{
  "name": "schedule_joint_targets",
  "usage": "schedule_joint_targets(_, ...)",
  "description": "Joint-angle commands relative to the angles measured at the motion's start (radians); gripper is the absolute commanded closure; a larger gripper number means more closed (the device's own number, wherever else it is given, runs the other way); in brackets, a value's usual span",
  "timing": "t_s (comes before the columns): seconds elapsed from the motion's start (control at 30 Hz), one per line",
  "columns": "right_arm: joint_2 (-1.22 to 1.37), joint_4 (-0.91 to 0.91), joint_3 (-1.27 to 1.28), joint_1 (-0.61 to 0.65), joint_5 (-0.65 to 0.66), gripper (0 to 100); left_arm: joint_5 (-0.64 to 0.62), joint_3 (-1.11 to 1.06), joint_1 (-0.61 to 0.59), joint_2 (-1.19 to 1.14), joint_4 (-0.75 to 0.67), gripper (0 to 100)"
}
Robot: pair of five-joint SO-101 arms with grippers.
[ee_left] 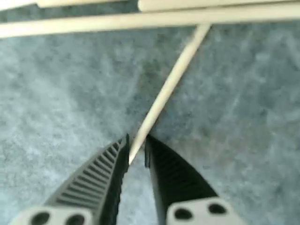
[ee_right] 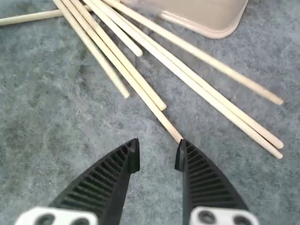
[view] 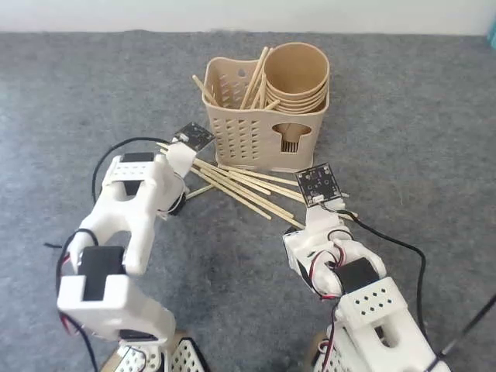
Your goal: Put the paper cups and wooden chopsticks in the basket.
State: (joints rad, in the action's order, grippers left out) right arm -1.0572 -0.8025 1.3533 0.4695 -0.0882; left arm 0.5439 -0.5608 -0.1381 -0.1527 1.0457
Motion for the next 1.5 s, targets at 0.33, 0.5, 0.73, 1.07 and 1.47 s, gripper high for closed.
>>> schedule_joint_targets(0.33, -0.007, -0.028, -0.061, -0.002, 0.008, 85.5, 0.163, 0.108, -0.006, 0.003, 0.385, 99)
schedule_joint_targets(0.5, -0.013, -0.027, -0.061, -0.002, 0.006, 85.5, 0.209, 0.104, -0.035, 0.221, 0.522, 99)
schedule_joint_targets(0.73, -0.004, -0.073, -0.117, 0.105, 0.008, 85.5, 0.219, 0.101, -0.037, 0.528, 0.709, 99)
schedule_joint_targets(1.07, 0.001, -0.071, -0.183, 0.202, -0.017, 85.5, 0.221, 0.007, -0.038, 0.667, 0.71, 99)
schedule_joint_targets(1.47, 0.578, 0.013, -0.497, 0.24, 0.014, 85.4, 0.255, 0.087, -0.279, 0.674, 0.683, 99)
